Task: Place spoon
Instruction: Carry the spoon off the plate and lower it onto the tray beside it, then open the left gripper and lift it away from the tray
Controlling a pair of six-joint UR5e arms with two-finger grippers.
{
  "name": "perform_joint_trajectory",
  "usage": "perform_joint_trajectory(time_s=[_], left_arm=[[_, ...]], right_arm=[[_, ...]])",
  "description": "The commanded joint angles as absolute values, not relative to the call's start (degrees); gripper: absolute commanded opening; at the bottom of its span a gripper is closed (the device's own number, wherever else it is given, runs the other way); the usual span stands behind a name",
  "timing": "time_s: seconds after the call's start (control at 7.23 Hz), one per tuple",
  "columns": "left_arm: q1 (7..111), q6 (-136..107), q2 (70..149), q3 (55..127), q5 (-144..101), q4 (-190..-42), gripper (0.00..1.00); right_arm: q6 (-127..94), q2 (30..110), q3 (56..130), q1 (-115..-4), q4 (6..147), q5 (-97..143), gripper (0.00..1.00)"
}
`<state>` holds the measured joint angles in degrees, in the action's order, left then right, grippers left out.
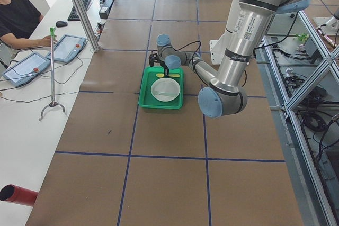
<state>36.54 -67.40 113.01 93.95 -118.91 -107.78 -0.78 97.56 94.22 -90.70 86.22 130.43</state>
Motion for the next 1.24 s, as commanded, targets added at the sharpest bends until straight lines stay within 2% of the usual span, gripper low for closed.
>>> perform_joint_trajectory(time_s=[0.0, 0.41, 0.69, 0.97, 1.11], left_arm=[[36.6, -67.3, 112.9, 94.5, -118.9, -107.8, 0.95], [38.6, -67.1, 112.6, 102.5, -119.1, -102.6, 0.94], [42.0, -67.1, 112.6, 109.1, -119.2, -95.7, 1.0], [51.7, -64.1, 113.4, 114.5, -119.2, -88.7, 1.0], [56.1, -53.3, 113.8, 116.1, -119.2, -83.3, 1.0]], right_arm=[[-0.8, 97.6, 94.2, -90.7, 86.2, 130.4, 1.0], [-0.8, 97.6, 94.2, -90.7, 86.2, 130.4, 1.0], [-0.8, 97.6, 94.2, -90.7, 86.2, 130.4, 1.0], [-0.8, 97.6, 94.2, -90.7, 86.1, 130.4, 1.0], [-0.8, 97.6, 94.2, -90.7, 86.1, 130.4, 1.0]])
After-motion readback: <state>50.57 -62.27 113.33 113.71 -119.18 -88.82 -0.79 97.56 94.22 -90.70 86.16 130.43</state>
